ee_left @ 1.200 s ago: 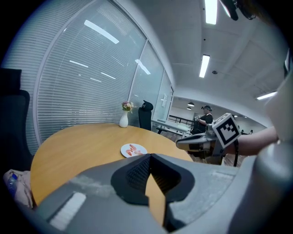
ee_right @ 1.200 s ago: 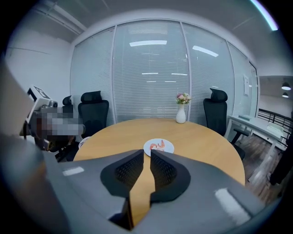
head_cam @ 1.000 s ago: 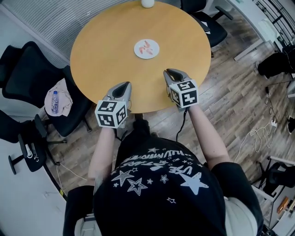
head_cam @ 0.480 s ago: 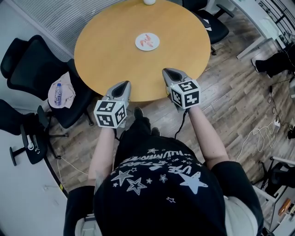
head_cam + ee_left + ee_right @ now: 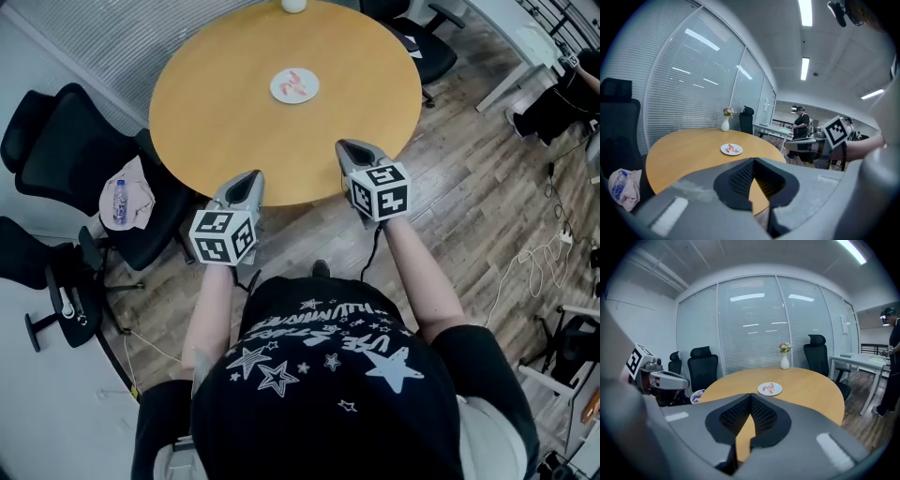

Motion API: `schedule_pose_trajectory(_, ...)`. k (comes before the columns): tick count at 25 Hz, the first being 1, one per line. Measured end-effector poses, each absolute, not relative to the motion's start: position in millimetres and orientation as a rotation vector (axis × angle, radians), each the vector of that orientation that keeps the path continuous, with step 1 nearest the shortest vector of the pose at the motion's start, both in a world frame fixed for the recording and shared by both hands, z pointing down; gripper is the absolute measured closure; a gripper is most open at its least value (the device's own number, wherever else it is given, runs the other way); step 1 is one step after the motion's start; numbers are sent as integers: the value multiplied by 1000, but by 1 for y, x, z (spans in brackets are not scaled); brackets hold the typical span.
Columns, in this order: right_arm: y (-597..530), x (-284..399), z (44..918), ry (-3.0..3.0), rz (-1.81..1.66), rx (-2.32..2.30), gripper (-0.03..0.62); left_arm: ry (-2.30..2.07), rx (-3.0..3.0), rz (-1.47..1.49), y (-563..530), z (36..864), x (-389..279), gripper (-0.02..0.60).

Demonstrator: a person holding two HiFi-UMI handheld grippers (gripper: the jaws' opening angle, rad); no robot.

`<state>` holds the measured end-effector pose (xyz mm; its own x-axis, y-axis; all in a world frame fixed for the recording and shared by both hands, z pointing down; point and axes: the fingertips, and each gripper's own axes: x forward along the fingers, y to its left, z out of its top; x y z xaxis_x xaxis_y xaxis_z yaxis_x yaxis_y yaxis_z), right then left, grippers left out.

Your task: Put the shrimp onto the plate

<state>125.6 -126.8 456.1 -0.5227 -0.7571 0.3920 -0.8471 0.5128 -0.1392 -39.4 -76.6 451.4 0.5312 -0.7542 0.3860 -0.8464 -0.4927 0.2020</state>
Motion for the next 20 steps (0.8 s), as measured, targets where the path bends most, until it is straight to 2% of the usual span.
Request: schedule_pose_trajectory(20,-51,72,457,-2390,552,1398,594,-1195,2430,338,-22,449,-94,580)
